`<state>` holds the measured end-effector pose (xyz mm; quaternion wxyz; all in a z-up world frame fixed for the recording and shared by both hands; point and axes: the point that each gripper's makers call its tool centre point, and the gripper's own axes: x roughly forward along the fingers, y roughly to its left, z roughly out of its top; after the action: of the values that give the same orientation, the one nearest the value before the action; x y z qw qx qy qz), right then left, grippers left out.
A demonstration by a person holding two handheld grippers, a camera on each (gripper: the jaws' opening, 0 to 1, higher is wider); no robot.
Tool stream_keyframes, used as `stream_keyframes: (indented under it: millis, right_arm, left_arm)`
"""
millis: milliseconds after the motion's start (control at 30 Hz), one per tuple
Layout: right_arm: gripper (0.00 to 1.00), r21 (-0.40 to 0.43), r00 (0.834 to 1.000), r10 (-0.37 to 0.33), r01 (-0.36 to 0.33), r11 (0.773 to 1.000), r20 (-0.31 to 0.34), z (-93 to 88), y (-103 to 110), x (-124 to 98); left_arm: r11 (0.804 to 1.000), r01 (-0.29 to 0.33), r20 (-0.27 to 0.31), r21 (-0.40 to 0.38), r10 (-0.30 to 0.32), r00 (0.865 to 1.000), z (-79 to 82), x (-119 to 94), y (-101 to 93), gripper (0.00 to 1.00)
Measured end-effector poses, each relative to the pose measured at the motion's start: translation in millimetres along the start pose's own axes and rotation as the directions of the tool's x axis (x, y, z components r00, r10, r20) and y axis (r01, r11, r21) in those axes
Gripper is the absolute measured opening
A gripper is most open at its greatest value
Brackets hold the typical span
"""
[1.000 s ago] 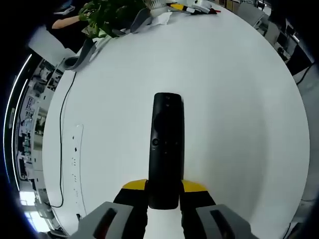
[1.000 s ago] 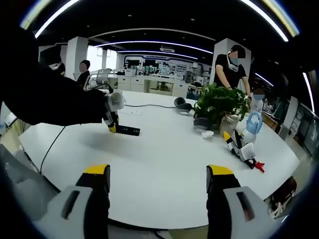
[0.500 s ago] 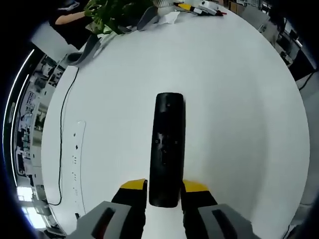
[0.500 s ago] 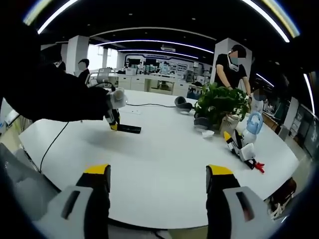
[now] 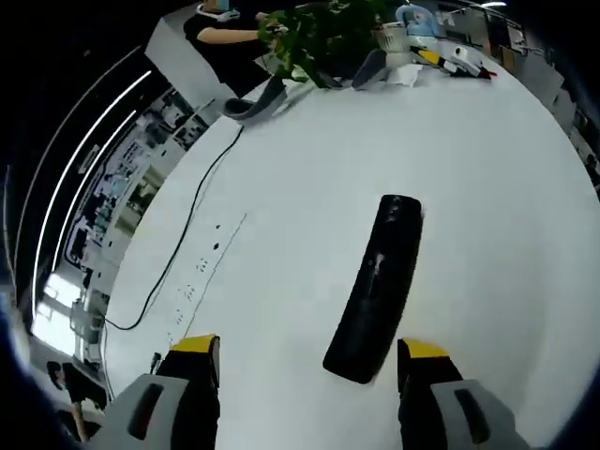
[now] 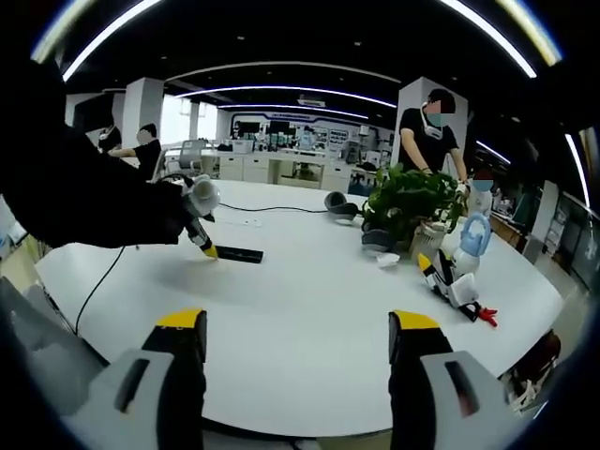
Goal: Press the specified remote control buttons in sequence, fully releasing each button before pressing the next.
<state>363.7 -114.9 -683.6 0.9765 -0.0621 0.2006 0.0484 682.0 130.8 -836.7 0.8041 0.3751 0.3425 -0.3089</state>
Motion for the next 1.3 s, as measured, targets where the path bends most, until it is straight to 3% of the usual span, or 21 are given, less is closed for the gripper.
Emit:
stream_keyframes:
  millis: [33,67,133,200,300,433,600,633,733,800,833,933,1167,1300]
  right_arm:
    - [0.83,0.002,1.0,0.0,0.0,1.0,0.004,0.6,-0.1,-0.3]
    - [0.83,0.003,1.0,0.0,0.0,1.0,0.007,1.0,-0.3,-0.5]
    - [0.83,0.006,1.0,0.001,-0.001,1.0,0.012,1.7,0.1,-0.6]
    - [0.84,0.005,1.0,0.007,-0.007,1.0,0.012,1.9,1.4,-0.3]
    - [0.86,-0.001,1.0,0.009,-0.009,1.0,0.022,3.6,2.6,-0.7]
    - [0.89,0.01,0.999,0.005,-0.005,1.0,0.039,6.5,0.8,-1.6]
    - [0.96,0.0,0.999,0.013,-0.013,1.0,0.033,5.7,3.8,0.3]
    - [0.98,-0.006,0.999,0.015,-0.015,1.0,0.034,6.0,4.5,0.3]
    - [1.0,-0.001,0.999,0.024,-0.024,1.0,0.047,8.4,5.8,-0.5]
    - [1.0,0.003,0.999,0.024,-0.024,1.0,0.048,8.4,5.2,-0.5]
    - [1.0,0.004,0.999,0.023,-0.024,1.0,0.048,8.5,5.1,-0.6]
    - [1.0,0.0,0.999,0.019,-0.019,1.0,0.041,7.2,4.3,-0.2]
    - [1.0,0.008,0.997,0.024,-0.025,1.0,0.069,11.8,2.4,-2.2]
    - [1.0,0.01,0.996,0.032,-0.033,0.999,0.08,13.9,3.4,-2.4]
  left_arm:
    - [1.0,0.003,-0.022,-0.018,-0.003,1.0,-6.3,-3.3,-1.9,0.83]
    - [0.996,0.01,-0.038,-0.089,-0.013,0.999,-13.3,-8.3,-7.4,0.83]
    - [0.989,0.02,0.025,-0.147,-0.017,1.0,-12.3,-18.1,-11.4,0.87]
    - [0.976,0.012,0.142,-0.216,0.019,0.99,-2.2,-33.0,-11.1,1.0]
    - [0.968,-0.041,0.201,-0.249,0.093,0.975,-3.8,-61.2,-9.0,1.0]
    - [0.947,-0.027,0.236,-0.321,0.107,0.966,-10.2,-94.7,-20.5,1.0]
    - [0.9,-0.001,0.343,-0.435,0.167,0.924,-9.3,-147.3,-28.3,1.0]
    - [0.895,-0.007,0.352,-0.447,0.183,0.918,-12.6,-160.5,-30.4,1.0]
    - [0.896,-0.024,0.348,-0.444,0.198,0.916,-23.1,-185.5,-36.3,1.0]
    - [0.886,-0.041,0.338,-0.462,0.218,0.915,-30.9,-203.6,-39.8,1.0]
    - [0.883,-0.044,0.351,-0.467,0.231,0.907,-33.0,-215.6,-43.9,1.0]
    - [0.874,-0.056,0.353,-0.482,0.252,0.901,-40.3,-239.7,-57.4,1.0]
    - [0.841,-0.046,0.352,-0.539,0.274,0.895,-54.9,-279.7,-94.6,1.0]
    - [0.814,-0.057,0.379,-0.578,0.33,0.865,-55.4,-308.4,-105.6,1.0]
